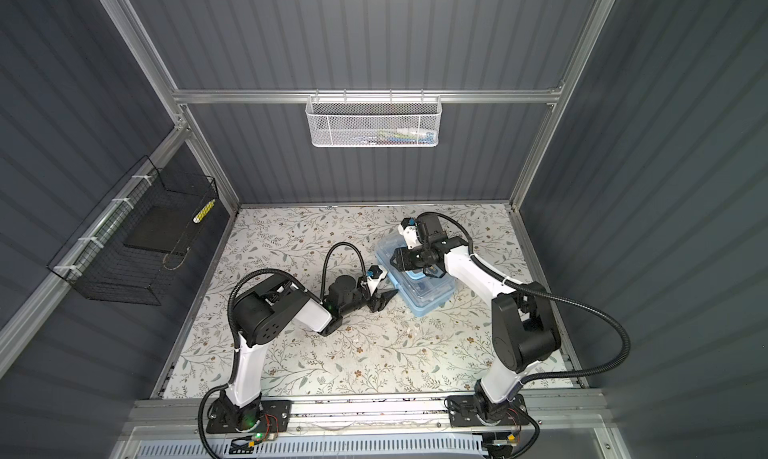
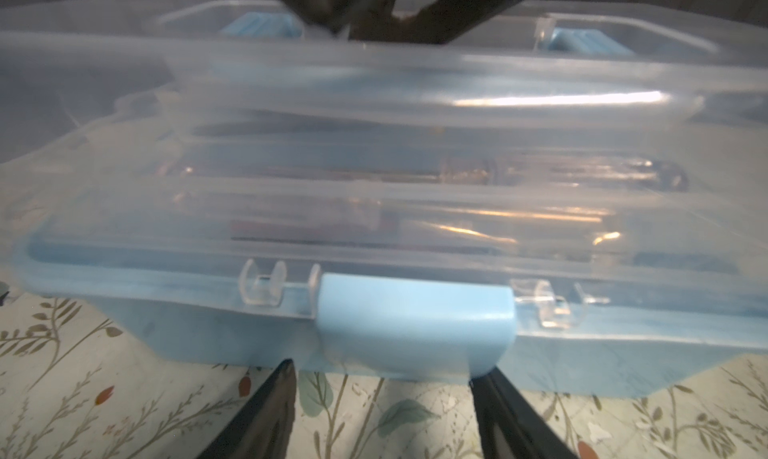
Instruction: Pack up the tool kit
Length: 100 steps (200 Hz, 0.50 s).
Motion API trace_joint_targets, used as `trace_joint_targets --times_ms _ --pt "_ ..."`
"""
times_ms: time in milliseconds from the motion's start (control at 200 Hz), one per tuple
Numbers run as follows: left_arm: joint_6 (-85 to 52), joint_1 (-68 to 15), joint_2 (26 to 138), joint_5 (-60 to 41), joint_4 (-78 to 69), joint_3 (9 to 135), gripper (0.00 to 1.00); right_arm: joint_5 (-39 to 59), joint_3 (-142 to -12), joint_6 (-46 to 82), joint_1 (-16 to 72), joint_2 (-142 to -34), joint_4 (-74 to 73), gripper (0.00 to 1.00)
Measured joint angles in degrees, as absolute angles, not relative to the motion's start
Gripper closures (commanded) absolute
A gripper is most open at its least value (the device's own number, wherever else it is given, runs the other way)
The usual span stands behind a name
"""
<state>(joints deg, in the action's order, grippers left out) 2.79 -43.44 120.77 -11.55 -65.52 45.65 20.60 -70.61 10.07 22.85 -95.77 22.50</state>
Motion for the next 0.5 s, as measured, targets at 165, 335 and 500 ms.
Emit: trace_joint_targets --times_ms 165,335,500 --pt "2.79 -43.44 120.77 -11.55 -65.36 46.15 0.33 20.60 -70.61 10.07 22.85 -95.79 22.48 0.46" --pt "2.59 -43.44 120.77 -11.57 -65.08 46.44 0.36 20.60 -70.61 10.07 22.85 -95.79 22.46 0.46" --pt "2.59 -43.44 120.77 -11.57 -64.55 46.57 0.38 20.60 -70.61 10.09 22.85 -95.79 22.46 0.46"
